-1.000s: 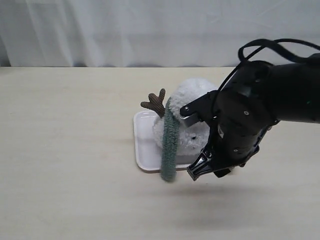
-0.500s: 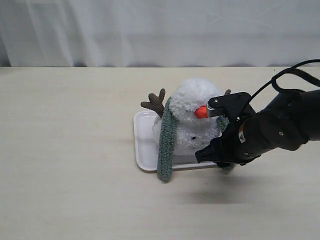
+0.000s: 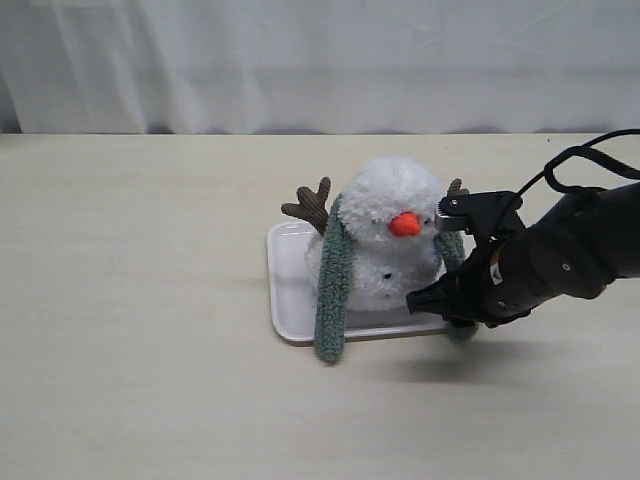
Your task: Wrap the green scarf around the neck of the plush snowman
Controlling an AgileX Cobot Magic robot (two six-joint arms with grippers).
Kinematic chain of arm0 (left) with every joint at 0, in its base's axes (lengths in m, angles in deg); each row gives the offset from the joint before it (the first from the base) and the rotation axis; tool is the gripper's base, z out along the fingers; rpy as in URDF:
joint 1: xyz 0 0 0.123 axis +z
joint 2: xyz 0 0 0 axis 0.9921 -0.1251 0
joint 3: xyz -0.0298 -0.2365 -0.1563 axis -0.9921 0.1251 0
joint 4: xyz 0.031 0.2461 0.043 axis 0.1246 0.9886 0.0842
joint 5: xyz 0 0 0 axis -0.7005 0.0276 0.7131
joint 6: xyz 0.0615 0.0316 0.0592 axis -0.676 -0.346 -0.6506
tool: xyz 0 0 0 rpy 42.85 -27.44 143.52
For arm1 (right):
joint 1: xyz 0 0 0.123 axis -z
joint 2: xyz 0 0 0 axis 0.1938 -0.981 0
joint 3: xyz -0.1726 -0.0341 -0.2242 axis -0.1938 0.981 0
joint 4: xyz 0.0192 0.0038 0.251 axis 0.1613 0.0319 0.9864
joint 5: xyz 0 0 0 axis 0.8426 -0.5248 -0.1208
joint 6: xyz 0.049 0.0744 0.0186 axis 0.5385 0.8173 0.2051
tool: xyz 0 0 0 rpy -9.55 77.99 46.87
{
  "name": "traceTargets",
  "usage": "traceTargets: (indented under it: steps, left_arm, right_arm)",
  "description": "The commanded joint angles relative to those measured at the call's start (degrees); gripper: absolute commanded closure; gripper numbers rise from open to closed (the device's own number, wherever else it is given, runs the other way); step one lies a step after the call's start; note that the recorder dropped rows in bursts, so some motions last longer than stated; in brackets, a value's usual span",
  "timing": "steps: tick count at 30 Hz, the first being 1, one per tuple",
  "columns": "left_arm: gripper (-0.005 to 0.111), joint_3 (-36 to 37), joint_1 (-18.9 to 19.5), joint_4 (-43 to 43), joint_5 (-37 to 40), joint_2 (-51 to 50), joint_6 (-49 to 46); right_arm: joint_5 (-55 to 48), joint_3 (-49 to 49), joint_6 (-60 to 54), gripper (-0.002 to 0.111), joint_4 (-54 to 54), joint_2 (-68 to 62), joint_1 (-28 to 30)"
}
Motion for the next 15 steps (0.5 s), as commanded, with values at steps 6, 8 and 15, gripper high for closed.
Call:
traceTargets:
  steps: [6,8,15]
  left_arm:
    - [0.107,0.11,-0.27,-0.05,-0.79,0.03,0.09]
    - [0.107,0.11,-0.27,-0.05,-0.79,0.03,0.09]
    - [0.107,0.11,-0.27,-0.05,-0.79,0.03,0.09]
  right_arm:
    - [0.43,1.47,-0.74,0.104,2.33,0.03,0.04]
    - [-0.76,1.47,-5.51,0.104,6.92,0.03,-0.45]
    - [-1.08,1.47,-12.03,0.104,12.96,1.80,-5.04]
